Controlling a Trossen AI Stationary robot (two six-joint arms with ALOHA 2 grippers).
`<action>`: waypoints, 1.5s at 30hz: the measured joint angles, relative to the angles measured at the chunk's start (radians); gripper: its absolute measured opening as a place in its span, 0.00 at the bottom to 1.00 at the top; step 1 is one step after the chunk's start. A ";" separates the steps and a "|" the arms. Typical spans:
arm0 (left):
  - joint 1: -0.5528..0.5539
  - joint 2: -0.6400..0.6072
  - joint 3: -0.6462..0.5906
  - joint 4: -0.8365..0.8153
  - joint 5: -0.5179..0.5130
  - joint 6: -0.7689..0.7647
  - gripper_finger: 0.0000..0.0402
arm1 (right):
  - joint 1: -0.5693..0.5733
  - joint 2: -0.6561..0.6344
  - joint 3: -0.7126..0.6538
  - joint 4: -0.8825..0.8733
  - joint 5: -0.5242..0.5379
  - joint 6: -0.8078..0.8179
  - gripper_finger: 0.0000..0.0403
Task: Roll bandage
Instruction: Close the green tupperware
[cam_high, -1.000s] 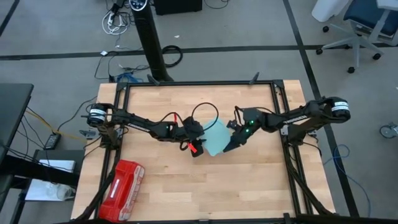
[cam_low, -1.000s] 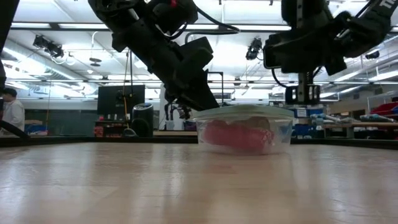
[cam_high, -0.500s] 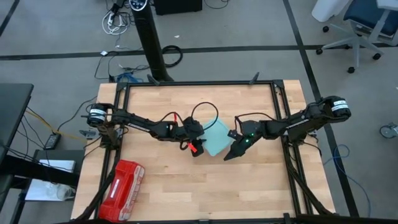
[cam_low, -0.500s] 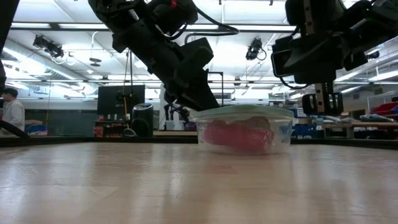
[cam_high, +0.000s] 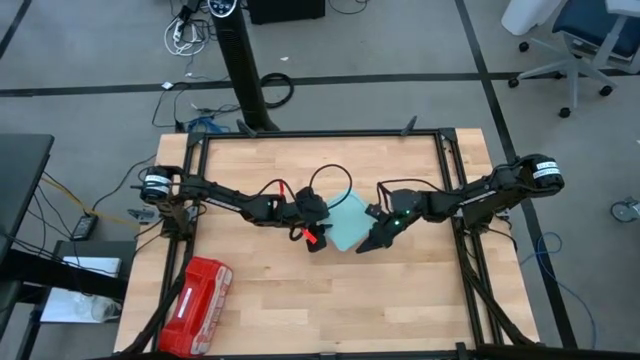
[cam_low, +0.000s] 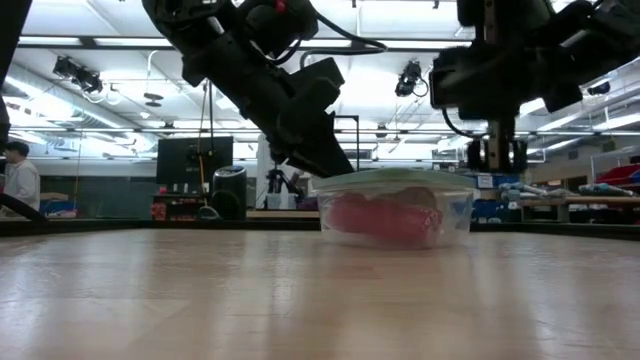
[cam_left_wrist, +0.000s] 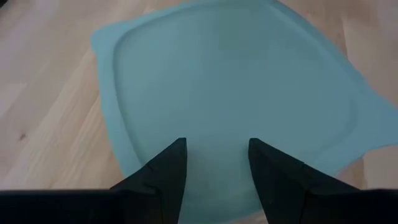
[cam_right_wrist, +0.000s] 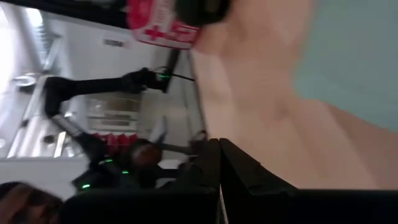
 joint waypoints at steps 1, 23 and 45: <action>0.000 0.001 0.000 0.006 0.003 0.008 0.44 | 0.000 0.000 0.000 0.031 -0.003 0.008 0.00; -0.008 -0.201 -0.003 -0.041 0.045 0.203 0.44 | 0.029 0.106 0.185 0.117 0.033 0.046 0.00; 0.032 -0.232 -0.189 0.189 0.112 0.259 0.44 | 0.103 0.462 0.292 0.564 -0.067 0.201 0.00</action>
